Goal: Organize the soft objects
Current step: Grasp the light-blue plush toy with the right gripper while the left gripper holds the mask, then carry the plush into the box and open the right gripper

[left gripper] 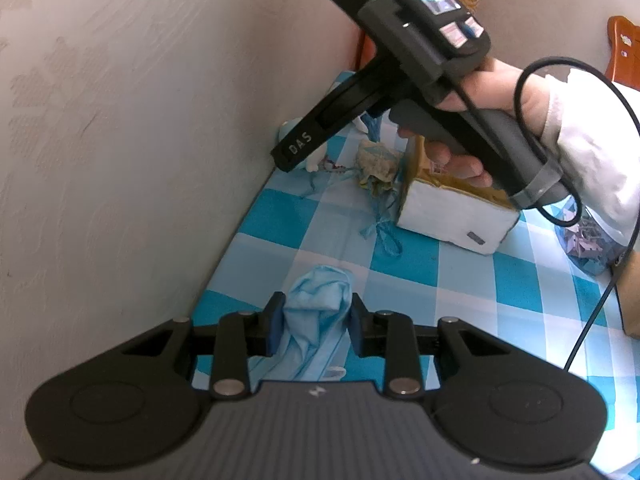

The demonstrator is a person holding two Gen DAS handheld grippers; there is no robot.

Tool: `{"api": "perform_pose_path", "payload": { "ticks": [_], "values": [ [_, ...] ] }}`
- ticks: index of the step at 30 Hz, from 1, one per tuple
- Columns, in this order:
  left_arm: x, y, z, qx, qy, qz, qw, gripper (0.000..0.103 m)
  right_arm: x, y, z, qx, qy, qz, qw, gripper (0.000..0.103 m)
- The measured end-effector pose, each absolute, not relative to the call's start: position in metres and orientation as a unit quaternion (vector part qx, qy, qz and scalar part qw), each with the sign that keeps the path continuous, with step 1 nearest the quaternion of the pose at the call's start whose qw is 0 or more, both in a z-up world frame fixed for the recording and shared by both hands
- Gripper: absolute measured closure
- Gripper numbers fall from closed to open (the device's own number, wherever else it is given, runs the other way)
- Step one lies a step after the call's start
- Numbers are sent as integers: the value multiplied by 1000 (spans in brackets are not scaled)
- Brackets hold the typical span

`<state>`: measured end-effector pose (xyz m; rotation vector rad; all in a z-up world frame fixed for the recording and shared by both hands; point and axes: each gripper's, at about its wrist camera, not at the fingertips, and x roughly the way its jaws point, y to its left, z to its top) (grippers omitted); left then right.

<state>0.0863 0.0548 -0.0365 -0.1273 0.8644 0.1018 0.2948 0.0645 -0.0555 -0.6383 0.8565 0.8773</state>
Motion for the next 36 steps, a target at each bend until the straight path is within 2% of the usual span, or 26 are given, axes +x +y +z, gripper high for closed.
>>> {"api": "perform_pose_path", "payload": {
  "ticks": [1,6,24,36],
  "values": [
    [86,55,-37,-62,419,48,905,72,295,65,-57,-298,398,397,772,44],
    [86,57,-39,-70,422,42,903,72,291,63,-55,-302,393,389,777,47],
    [76,52,-25,-56,420,31,905,75,214,-4,29,-272,339,413,800,47],
    [60,33,-1,-28,414,2,910,75,144,-90,68,-214,349,385,827,47]
  ]
}}
